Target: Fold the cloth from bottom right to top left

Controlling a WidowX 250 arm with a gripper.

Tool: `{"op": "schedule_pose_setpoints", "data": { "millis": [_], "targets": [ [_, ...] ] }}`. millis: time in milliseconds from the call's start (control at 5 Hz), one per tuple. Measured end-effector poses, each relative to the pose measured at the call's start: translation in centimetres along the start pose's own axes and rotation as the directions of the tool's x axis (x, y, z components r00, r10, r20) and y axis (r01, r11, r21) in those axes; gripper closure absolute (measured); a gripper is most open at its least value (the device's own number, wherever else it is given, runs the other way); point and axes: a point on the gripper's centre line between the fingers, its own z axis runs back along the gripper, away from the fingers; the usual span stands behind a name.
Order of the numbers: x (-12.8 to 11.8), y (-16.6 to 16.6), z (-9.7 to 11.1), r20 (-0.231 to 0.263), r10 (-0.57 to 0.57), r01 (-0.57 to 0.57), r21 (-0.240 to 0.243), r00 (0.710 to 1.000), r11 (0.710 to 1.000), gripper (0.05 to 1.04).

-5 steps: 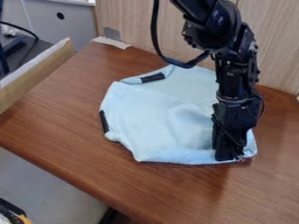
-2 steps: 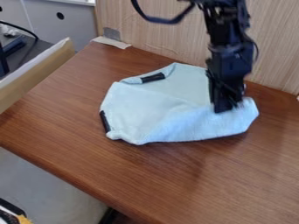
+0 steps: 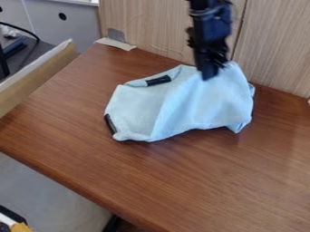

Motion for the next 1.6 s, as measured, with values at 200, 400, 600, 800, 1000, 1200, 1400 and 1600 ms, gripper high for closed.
{"op": "schedule_pose_setpoints", "data": {
  "millis": [200, 400, 600, 800, 1000, 1200, 1400, 1600],
  "targets": [
    [-0.7, 3.6, -1.0, -0.013, 0.074, -0.074, -0.005, 0.997, 0.997, 1.011],
    [-0.8, 4.8, -2.9, -0.036, 0.096, -0.097, -0.025, 0.995, 0.995, 1.011],
    [-1.7, 6.5, -4.5, -0.053, 0.135, -0.136, -0.032, 0.99, 0.99, 1.011],
    [-2.1, 7.1, -5.7, -0.073, 0.141, -0.144, -0.03, 0.987, 0.989, 1.011],
    [-2.2, 7.3, -5.9, -0.072, 0.146, -0.148, -0.022, 0.987, 0.989, 1.011],
    [-2.4, 7.5, -6.0, -0.077, 0.152, -0.153, -0.006, 0.985, 0.988, 0.985],
    [-3.2, 7.3, -6.4, -0.096, 0.192, -0.193, 0.003, 0.977, 0.981, 0.817],
    [-3.6, 7.3, -6.3, -0.115, 0.206, -0.205, 0.014, 0.972, 0.979, 0.556]
  ]
}}
